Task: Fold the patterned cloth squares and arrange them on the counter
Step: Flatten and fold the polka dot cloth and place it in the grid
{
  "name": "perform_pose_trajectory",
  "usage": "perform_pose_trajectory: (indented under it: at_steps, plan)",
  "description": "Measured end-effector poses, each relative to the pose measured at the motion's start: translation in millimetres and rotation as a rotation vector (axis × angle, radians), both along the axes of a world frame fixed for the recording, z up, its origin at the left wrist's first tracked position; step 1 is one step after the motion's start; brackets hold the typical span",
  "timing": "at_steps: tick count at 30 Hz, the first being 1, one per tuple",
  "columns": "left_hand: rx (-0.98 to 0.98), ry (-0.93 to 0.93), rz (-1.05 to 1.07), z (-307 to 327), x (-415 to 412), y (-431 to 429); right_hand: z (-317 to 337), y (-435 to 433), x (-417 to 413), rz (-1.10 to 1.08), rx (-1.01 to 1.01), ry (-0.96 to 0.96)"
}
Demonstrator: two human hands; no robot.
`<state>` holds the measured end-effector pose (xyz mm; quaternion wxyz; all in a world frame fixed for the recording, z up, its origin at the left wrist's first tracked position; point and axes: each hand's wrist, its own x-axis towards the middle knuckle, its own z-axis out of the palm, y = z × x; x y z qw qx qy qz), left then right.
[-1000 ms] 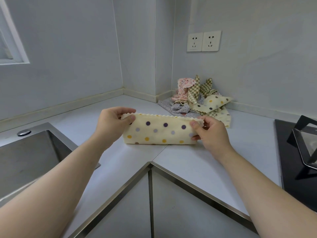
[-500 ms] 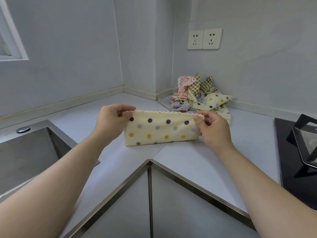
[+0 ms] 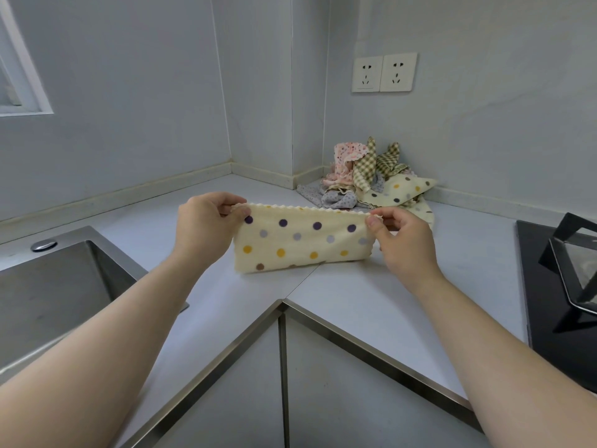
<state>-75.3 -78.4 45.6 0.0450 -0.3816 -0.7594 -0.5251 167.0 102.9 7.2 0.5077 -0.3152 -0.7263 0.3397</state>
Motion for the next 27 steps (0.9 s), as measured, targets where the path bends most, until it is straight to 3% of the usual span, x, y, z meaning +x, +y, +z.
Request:
perform_pose_trajectory:
  at_steps: [5,11,19,24,27]
  plan:
    - [-0.015,-0.022,0.006,1,-1,0,3,0,3,-0.033,0.037,-0.046]
    - [-0.018,-0.117,-0.135,8,-9,-4,11,-2,6,-0.050,0.076,-0.017]
    - [0.010,-0.608,-0.405,31,-11,-13,31,-4,14,0.047,-0.113,0.228]
    - [-0.134,-0.410,-0.317,25,-9,-13,28,-6,13,-0.024,-0.064,0.095]
    - [-0.022,-0.194,-0.174,19,-8,-9,25,-7,11,0.014,-0.047,0.095]
